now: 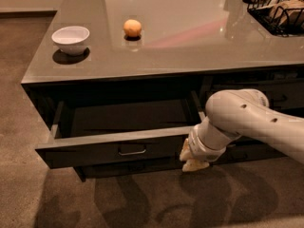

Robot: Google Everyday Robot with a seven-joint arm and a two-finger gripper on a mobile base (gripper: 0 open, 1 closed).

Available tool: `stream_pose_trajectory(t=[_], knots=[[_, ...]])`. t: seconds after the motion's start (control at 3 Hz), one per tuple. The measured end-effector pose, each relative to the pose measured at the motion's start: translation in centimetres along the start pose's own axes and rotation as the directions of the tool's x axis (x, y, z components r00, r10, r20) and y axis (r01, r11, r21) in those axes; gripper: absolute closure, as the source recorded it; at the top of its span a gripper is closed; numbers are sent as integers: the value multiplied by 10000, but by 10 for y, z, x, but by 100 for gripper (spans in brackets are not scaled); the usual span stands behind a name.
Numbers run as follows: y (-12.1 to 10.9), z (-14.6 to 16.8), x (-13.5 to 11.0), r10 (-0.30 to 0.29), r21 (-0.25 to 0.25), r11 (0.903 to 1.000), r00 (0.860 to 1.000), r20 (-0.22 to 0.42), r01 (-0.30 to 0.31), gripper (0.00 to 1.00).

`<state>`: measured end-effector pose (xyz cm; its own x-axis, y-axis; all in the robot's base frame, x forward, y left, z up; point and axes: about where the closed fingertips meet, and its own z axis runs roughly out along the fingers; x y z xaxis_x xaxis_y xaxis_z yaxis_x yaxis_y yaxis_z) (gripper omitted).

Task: Close top drawer

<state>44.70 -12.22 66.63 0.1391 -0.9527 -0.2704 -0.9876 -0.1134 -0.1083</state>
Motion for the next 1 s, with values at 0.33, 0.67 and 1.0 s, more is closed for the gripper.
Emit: stream_pose_trajectory(t=[0.33, 0.67, 1.0], knots=[[-6, 29, 4, 72, -304, 9995, 9996, -265, -80, 89], [-23, 44, 2, 214, -233, 9995, 9989, -424, -224, 100], [-23, 44, 2, 214, -233, 9995, 9989, -424, -224, 100]])
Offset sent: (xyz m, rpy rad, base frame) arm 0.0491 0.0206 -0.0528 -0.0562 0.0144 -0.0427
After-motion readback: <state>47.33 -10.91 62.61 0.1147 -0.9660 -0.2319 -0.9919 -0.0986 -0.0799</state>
